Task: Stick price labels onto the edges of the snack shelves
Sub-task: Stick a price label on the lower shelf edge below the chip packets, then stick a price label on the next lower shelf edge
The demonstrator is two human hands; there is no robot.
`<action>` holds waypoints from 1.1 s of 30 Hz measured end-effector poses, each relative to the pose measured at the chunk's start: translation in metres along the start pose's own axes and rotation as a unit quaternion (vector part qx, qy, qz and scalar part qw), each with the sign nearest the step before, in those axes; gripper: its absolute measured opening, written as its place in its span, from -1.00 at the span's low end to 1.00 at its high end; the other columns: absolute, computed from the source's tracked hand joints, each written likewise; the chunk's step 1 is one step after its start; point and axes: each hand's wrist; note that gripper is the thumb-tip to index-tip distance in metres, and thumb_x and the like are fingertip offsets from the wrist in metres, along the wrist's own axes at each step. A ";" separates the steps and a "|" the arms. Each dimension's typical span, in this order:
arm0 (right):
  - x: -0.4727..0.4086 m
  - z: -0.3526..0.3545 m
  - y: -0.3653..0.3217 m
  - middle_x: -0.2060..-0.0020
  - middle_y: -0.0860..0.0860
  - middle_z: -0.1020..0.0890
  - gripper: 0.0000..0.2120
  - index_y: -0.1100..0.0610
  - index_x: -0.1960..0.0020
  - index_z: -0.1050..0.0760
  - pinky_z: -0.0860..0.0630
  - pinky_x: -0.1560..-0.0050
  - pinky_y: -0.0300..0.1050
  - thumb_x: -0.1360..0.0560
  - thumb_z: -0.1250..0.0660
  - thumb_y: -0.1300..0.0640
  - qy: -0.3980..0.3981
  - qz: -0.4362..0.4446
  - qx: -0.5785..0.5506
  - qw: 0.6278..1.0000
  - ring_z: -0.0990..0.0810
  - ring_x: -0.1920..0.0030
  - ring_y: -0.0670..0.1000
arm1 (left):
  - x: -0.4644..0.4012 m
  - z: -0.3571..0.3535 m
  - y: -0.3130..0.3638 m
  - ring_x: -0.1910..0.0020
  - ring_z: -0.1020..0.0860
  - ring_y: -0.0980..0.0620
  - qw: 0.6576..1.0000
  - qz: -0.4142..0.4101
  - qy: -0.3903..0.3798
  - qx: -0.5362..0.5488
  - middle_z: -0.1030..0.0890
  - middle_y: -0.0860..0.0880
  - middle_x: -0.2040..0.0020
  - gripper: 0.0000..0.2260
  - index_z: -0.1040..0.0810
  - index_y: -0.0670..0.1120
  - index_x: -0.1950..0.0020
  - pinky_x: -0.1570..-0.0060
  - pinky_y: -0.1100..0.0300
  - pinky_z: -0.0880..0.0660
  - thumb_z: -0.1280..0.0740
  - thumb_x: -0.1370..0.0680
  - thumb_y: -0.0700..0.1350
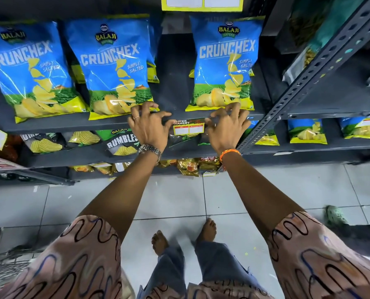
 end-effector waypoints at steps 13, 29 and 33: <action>0.004 0.005 -0.003 -0.19 0.04 -0.45 -0.83 -0.02 0.04 -0.72 -0.28 -0.14 0.19 -0.42 -0.50 -0.06 -0.066 0.155 0.077 0.983 -0.35 -0.23 0.21 | 0.023 0.006 -0.017 -0.28 -0.39 -0.13 0.992 -0.100 -0.065 -0.043 -0.51 0.06 -0.29 -0.65 -0.68 0.26 -0.14 -0.17 -0.04 -0.34 -0.42 -0.46 -0.13; 0.041 0.028 -0.083 -0.12 0.03 -0.50 -0.71 -0.06 -0.07 -0.70 -0.20 0.02 0.04 -0.38 -0.44 0.15 -0.003 0.180 -0.121 0.976 -0.37 -0.11 0.20 | 0.020 0.064 -0.127 -0.05 -0.49 -0.22 0.980 0.079 0.140 0.117 -0.63 -0.01 -0.02 -0.75 -0.74 0.07 0.09 -0.06 0.01 -0.41 -0.38 -0.37 -0.23; 0.054 0.021 -0.168 -0.15 0.02 -0.49 -0.79 -0.04 -0.07 -0.69 -0.20 -0.05 0.07 -0.46 -0.42 0.00 -0.036 0.250 -0.135 0.958 -0.36 -0.17 0.18 | 0.015 0.098 -0.192 -0.08 -0.55 -0.31 0.929 0.270 0.170 0.187 -0.65 -0.20 0.00 -0.82 -0.71 -0.12 0.03 -0.15 -0.12 -0.50 -0.41 -0.40 -0.26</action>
Point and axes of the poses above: each hand's wrist, its own x-axis away from the middle knuckle, its own z-axis out of the back of the hand, y = z × x
